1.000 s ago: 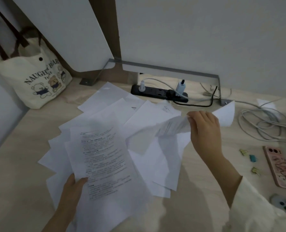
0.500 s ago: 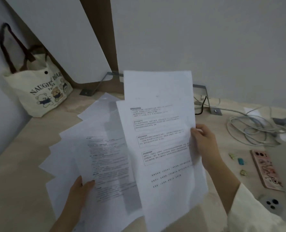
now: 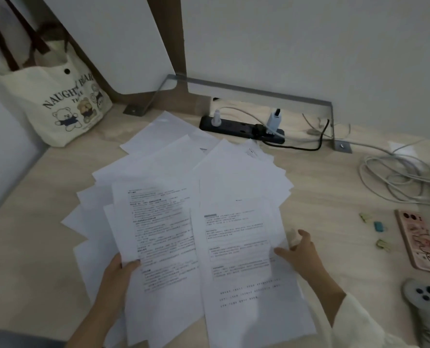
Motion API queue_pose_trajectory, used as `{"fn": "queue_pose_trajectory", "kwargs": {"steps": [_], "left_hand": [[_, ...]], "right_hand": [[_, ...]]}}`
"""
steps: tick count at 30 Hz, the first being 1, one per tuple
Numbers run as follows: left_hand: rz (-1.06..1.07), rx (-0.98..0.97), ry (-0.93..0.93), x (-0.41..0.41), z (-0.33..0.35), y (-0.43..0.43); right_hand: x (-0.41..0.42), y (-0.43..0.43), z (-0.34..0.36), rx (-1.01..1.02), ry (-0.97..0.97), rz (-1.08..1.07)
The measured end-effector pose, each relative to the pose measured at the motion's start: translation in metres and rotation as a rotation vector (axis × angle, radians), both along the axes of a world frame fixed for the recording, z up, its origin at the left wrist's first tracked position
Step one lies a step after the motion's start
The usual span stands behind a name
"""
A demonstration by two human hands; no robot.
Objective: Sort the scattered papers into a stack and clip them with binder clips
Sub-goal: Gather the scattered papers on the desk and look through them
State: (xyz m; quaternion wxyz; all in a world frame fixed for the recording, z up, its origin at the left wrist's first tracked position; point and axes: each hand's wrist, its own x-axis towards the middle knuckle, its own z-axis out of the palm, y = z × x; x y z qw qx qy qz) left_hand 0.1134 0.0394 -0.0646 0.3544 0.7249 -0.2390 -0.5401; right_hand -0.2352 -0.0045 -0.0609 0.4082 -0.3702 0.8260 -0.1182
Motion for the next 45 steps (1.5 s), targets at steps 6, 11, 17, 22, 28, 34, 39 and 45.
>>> {"fn": "queue_pose_trajectory", "kwargs": {"steps": [6,11,17,22,28,34,39,45], "left_hand": [[0.02,-0.002,-0.025,-0.003,-0.006,0.002],[0.024,-0.01,-0.02,-0.004,-0.006,0.002],[0.03,0.022,0.003,0.0,-0.01,0.003],[0.028,0.01,0.032,0.001,-0.01,0.005],[0.024,0.013,0.038,0.004,-0.016,0.005],[0.018,0.006,0.036,0.004,-0.015,0.006],[0.026,0.001,0.031,0.001,-0.014,0.006],[0.007,-0.001,0.026,0.002,-0.015,0.007]], "right_hand": [[0.0,0.023,-0.009,-0.047,0.102,0.029],[-0.003,0.022,0.016,-0.295,0.057,-0.044],[0.003,0.013,0.027,-0.335,0.006,-0.08],[0.003,0.015,0.009,-0.072,0.006,-0.105],[0.0,0.034,-0.007,0.063,0.033,-0.022],[-0.013,0.04,0.004,0.062,0.14,-0.114],[0.015,0.06,0.003,0.123,0.16,0.072],[0.021,0.064,-0.012,0.041,0.015,-0.173]]}}
